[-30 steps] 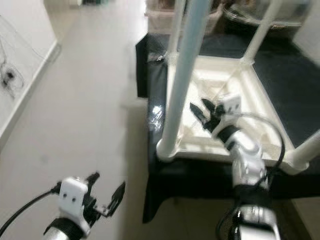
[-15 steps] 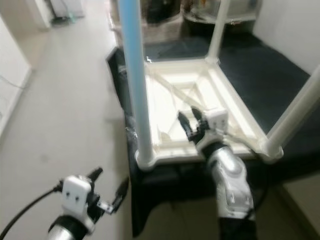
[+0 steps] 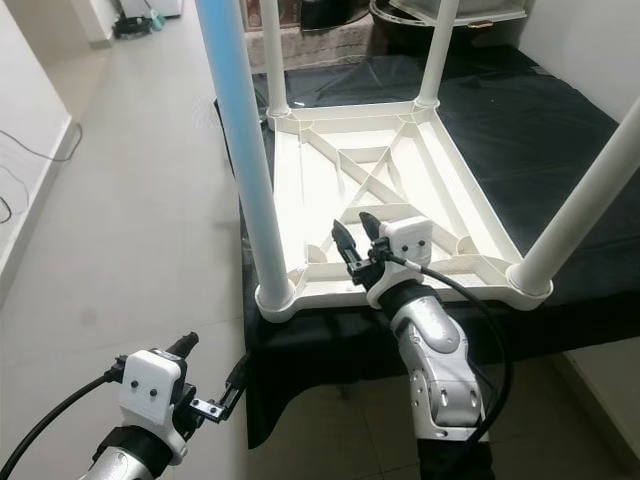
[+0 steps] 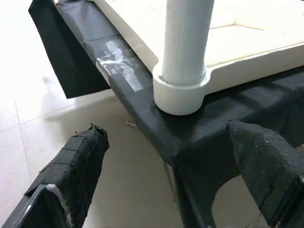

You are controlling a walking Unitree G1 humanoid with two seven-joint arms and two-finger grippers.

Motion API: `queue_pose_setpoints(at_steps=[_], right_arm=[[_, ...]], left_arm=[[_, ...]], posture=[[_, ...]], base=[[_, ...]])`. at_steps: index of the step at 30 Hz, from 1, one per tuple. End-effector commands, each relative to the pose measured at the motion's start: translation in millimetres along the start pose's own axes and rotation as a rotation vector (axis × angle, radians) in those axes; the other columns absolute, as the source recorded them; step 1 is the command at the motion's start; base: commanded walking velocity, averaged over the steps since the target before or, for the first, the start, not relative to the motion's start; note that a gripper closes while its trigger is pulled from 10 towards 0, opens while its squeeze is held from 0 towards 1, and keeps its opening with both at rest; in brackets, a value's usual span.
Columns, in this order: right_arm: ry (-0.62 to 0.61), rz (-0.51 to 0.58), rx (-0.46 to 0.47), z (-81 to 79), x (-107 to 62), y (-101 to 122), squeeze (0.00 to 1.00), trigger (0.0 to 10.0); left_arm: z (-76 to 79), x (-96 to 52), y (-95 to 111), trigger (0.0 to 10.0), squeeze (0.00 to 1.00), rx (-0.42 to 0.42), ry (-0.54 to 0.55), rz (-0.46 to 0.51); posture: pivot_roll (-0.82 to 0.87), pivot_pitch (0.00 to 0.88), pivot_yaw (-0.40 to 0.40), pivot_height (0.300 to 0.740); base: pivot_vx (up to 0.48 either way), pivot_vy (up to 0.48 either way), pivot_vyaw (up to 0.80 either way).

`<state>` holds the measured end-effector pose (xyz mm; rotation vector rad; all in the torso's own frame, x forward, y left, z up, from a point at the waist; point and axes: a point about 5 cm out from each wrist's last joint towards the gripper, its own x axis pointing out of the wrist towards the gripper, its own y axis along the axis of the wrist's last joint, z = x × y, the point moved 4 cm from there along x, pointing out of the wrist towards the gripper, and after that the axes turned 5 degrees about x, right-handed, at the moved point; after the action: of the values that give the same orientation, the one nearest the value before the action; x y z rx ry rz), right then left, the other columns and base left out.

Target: Building children table

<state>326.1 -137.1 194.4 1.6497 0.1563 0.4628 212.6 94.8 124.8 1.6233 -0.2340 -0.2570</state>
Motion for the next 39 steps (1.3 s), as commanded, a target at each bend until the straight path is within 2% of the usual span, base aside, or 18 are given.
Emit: queue_pose_setpoints(at_steps=[1,9,10,16,19,23,25,28,30,31,32,36,39], right_arm=[[0.011,-0.012,0.020,-7.0,-1.2,-3.2,0.00,10.0],[-0.005,-0.047,0.038,-14.7,-2.0,-12.7,0.00,10.0],[-0.045,-0.083,0.045,-14.3,-3.3,-22.1,0.00,10.0],[-0.120,-0.142,0.015,-13.5,-7.7,-39.0,0.00,10.0],[-0.148,-0.154,-0.003,-11.4,-8.2,-42.0,0.00,10.0],[-0.233,-0.197,-0.081,-2.9,-7.4,-49.1,0.00,10.0],[-0.265,-0.208,-0.090,0.6,-6.7,-50.6,0.00,10.0],[-0.307,-0.187,-0.045,2.2,-3.0,-50.5,0.00,10.0],[-0.165,-0.230,-0.015,-14.2,-0.7,-58.4,0.00,10.0],[-0.165,-0.230,-0.015,-14.2,-0.7,-58.4,0.00,10.0],[-0.053,-0.260,-0.005,-28.4,-3.6,-65.5,0.00,10.0],[-0.018,-0.268,0.015,-36.7,-5.2,-72.0,0.00,10.0],[0.035,-0.251,0.015,-49.7,-2.3,-75.0,0.00,10.0]], left_arm=[[-1.0,-1.1,-5.4,10.0,0.00,0.023,0.005,-0.018],[-3.6,0.6,-7.8,10.0,0.00,0.035,0.015,-0.018],[-4.8,1.8,-9.7,10.0,0.00,0.040,0.015,-0.022],[-8.1,4.5,-13.6,10.0,0.00,0.051,0.016,-0.025],[-9.4,5.3,-14.7,10.0,0.00,0.054,0.018,-0.026],[-11.6,6.7,-17.3,10.0,0.00,0.066,0.015,-0.030],[-12.5,7.3,-17.6,10.0,0.00,0.071,0.018,-0.032],[-18.4,9.0,-16.5,10.0,0.00,0.043,0.061,-0.031],[-25.0,10.2,-14.3,10.0,0.00,0.021,0.108,-0.026],[-25.0,10.2,-14.3,10.0,0.00,0.021,0.108,-0.026],[-28.5,11.2,-12.6,10.0,0.00,-0.002,0.148,-0.024],[-28.1,11.8,-11.1,10.0,0.00,-0.011,0.182,-0.024],[-21.1,12.3,-11.0,10.0,0.00,-0.013,0.173,-0.018]], posture=[[0.07,0.093,0.021,0.740],[0.07,0.071,0.019,0.740],[0.07,0.062,0.021,0.740],[0.07,0.043,0.023,0.740],[0.07,0.037,0.026,0.740],[0.07,0.028,0.032,0.740],[0.06,0.027,0.032,0.740],[0.06,0.025,0.032,0.740],[0.07,0.018,0.029,0.740],[0.07,0.018,0.029,0.740],[0.07,0.012,0.026,0.740],[0.07,0.010,0.022,0.740],[0.07,0.002,0.016,0.740]], base=[[0.000,0.000,0.00],[-0.090,0.000,0.00],[-0.364,0.000,0.00],[-0.384,0.000,0.00],[-0.398,0.000,0.00],[-0.345,0.000,0.00],[-0.146,0.000,0.00],[0.000,0.000,0.00],[0.000,0.000,0.00],[0.000,0.000,0.00],[0.000,0.000,0.00],[0.000,0.000,0.00],[0.000,0.000,0.00]])
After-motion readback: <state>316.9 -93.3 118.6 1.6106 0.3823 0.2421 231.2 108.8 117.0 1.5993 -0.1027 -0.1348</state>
